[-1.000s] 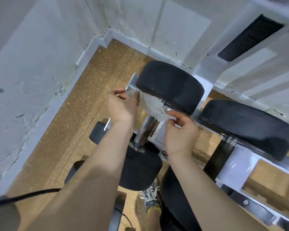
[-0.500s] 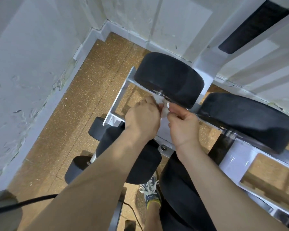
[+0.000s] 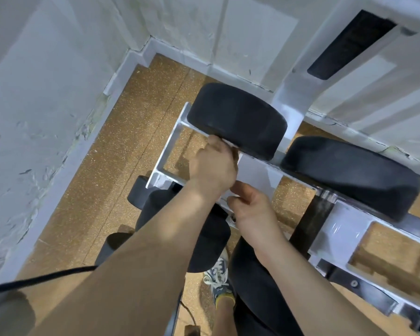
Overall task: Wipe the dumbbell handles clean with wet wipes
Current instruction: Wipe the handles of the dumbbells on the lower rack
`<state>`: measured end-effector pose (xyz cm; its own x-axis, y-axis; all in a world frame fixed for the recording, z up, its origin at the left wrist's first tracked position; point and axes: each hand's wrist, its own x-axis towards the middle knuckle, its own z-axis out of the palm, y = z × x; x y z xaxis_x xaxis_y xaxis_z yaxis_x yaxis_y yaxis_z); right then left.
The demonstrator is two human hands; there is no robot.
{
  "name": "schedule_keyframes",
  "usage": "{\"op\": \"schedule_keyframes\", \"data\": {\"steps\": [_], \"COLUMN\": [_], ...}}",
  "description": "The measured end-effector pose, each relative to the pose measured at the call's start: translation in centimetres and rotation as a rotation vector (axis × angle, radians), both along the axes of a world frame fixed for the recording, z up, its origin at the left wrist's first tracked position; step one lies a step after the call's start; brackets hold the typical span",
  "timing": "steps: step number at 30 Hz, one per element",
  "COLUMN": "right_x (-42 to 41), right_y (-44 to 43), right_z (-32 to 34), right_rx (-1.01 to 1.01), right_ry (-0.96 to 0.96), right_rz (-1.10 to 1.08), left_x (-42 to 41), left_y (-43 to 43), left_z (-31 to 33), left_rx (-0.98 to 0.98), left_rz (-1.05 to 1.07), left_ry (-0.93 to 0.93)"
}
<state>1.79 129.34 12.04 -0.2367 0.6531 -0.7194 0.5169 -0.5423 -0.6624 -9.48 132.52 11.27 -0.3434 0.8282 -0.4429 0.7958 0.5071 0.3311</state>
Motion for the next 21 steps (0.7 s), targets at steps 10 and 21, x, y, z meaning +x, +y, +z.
{"op": "schedule_keyframes", "data": {"steps": [10,21], "right_x": [-1.7,-2.6], "right_y": [2.2,1.7], "right_z": [1.6,0.3], "right_rx": [0.062,-0.395], "right_ry": [0.049,0.306], "right_rz": [-0.051,-0.01], "left_x": [0.6,-5.2], "left_y": [-4.5,-7.9], "left_z": [2.1,4.2], "left_rx": [-0.486,-0.173], "left_rz": [-0.241,-0.076], "left_ry": [0.316,-0.093]}}
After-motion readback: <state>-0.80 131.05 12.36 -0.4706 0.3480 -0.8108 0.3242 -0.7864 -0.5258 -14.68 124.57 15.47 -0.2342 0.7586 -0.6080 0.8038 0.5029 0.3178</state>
